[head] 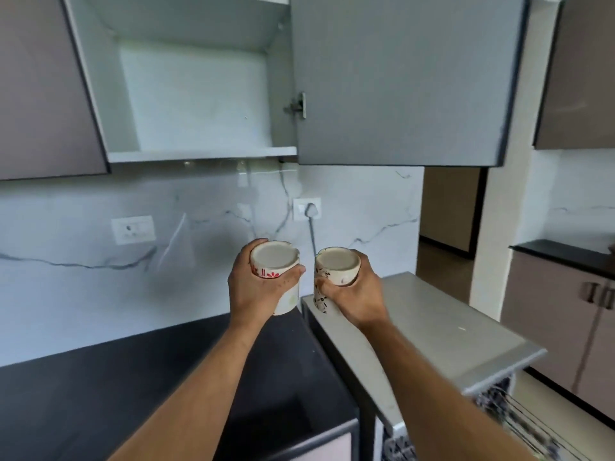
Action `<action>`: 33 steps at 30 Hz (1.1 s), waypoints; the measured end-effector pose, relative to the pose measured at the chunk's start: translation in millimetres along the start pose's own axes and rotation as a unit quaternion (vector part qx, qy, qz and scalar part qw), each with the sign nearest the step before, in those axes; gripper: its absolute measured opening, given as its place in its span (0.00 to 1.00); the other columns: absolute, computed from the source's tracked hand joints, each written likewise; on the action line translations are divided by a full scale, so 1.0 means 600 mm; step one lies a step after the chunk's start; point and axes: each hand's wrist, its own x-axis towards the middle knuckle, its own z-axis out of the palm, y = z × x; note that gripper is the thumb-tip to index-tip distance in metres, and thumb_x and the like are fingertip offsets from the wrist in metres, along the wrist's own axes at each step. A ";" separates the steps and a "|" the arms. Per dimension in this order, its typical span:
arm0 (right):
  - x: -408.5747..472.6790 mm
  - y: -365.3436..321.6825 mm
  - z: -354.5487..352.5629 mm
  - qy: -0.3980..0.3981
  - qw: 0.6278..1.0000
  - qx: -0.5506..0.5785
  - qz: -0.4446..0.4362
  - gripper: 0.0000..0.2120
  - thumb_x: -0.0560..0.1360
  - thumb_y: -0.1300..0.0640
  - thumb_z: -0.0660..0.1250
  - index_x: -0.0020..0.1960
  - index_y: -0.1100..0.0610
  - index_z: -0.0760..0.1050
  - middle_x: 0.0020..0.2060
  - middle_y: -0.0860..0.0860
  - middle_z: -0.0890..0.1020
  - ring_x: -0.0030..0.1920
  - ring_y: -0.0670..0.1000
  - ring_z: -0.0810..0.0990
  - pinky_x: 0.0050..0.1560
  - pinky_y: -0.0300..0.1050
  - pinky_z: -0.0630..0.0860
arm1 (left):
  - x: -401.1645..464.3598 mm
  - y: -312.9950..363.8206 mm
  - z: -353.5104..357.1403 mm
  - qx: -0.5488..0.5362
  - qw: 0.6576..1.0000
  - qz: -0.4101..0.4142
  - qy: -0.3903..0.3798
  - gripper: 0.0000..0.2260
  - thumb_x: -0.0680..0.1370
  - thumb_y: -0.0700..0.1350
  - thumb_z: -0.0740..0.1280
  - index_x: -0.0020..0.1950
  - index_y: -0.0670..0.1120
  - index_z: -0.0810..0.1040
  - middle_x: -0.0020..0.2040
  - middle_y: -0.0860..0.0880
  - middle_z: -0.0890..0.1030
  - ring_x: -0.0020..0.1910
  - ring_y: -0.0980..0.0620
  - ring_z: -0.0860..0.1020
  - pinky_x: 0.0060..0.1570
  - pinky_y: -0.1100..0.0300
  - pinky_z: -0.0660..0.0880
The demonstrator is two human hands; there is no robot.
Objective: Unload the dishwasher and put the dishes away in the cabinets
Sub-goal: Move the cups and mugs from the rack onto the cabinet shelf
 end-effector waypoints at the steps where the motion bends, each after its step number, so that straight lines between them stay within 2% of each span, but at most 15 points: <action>1: 0.015 -0.017 0.022 -0.004 1.000 0.000 -0.006 0.31 0.61 0.44 0.81 0.58 0.43 0.70 0.48 0.40 0.82 0.48 0.39 0.81 0.51 0.39 0.79 | 0.022 0.002 -0.018 0.007 1.000 0.009 0.010 0.33 0.58 0.55 0.83 0.60 0.56 0.75 0.54 0.58 0.80 0.53 0.58 0.79 0.56 0.55 0.78; 8: 0.110 -0.113 0.139 0.002 0.998 0.018 -0.054 0.28 0.62 0.45 0.80 0.57 0.44 0.71 0.47 0.40 0.81 0.50 0.45 0.81 0.54 0.43 0.79 | 0.153 0.025 -0.099 0.034 0.996 0.041 0.066 0.33 0.59 0.55 0.83 0.60 0.52 0.75 0.53 0.58 0.80 0.49 0.61 0.78 0.48 0.71 0.74; 12: 0.165 -0.154 0.190 0.000 0.996 0.037 -0.084 0.30 0.63 0.44 0.79 0.61 0.47 0.73 0.48 0.39 0.81 0.50 0.43 0.81 0.48 0.34 0.76 | 0.222 0.036 -0.121 0.042 0.995 0.044 0.083 0.31 0.61 0.54 0.82 0.60 0.53 0.74 0.50 0.60 0.78 0.45 0.65 0.76 0.42 0.78 0.70; 14: 0.195 -0.170 0.213 0.000 0.995 0.039 -0.095 0.30 0.64 0.45 0.79 0.62 0.49 0.73 0.48 0.39 0.80 0.49 0.43 0.80 0.45 0.31 0.73 | 0.256 0.037 -0.126 0.037 0.993 0.044 0.099 0.29 0.61 0.54 0.82 0.57 0.54 0.75 0.49 0.60 0.79 0.45 0.63 0.77 0.41 0.77 0.71; 16: 0.229 -0.186 0.233 0.004 0.993 0.036 -0.110 0.30 0.63 0.44 0.78 0.61 0.48 0.72 0.47 0.39 0.80 0.48 0.42 0.80 0.46 0.32 0.72 | 0.292 0.039 -0.127 0.023 0.992 0.046 0.112 0.28 0.60 0.54 0.82 0.56 0.54 0.76 0.49 0.59 0.81 0.46 0.63 0.79 0.44 0.72 0.75; 18: 0.262 -0.202 0.249 0.006 0.992 0.041 -0.122 0.29 0.62 0.42 0.78 0.59 0.47 0.73 0.45 0.38 0.80 0.48 0.41 0.79 0.48 0.35 0.75 | 0.326 0.044 -0.126 0.016 0.992 0.049 0.117 0.31 0.59 0.57 0.82 0.58 0.54 0.76 0.51 0.58 0.81 0.49 0.62 0.80 0.47 0.67 0.77; 22: 0.340 -0.232 0.273 0.017 0.988 0.056 -0.140 0.32 0.58 0.36 0.75 0.58 0.48 0.74 0.47 0.40 0.82 0.49 0.41 0.81 0.52 0.43 0.80 | 0.403 0.061 -0.117 0.020 0.990 0.067 0.119 0.30 0.60 0.57 0.82 0.58 0.55 0.76 0.49 0.60 0.81 0.47 0.66 0.79 0.46 0.69 0.76; 27: 0.466 -0.284 0.288 0.050 0.985 0.045 -0.161 0.35 0.57 0.32 0.72 0.56 0.52 0.76 0.45 0.44 0.83 0.45 0.45 0.83 0.49 0.46 0.82 | 0.521 0.097 -0.101 0.027 0.987 0.076 0.136 0.33 0.59 0.63 0.79 0.60 0.54 0.76 0.48 0.58 0.82 0.47 0.60 0.81 0.48 0.63 0.79; 30: 0.547 -0.303 0.297 0.070 0.985 0.018 -0.158 0.34 0.57 0.29 0.70 0.53 0.53 0.78 0.41 0.45 0.84 0.42 0.45 0.83 0.44 0.43 0.82 | 0.586 0.100 -0.084 0.016 0.989 0.063 0.135 0.35 0.57 0.66 0.77 0.60 0.54 0.76 0.48 0.58 0.82 0.45 0.58 0.82 0.48 0.58 0.81; 33: 0.610 -0.306 0.315 0.072 0.988 0.005 -0.138 0.34 0.57 0.27 0.68 0.49 0.54 0.79 0.38 0.46 0.84 0.40 0.45 0.83 0.40 0.41 0.80 | 0.634 0.091 -0.068 0.017 0.993 0.042 0.108 0.34 0.59 0.65 0.77 0.60 0.54 0.73 0.49 0.57 0.81 0.45 0.57 0.82 0.44 0.59 0.80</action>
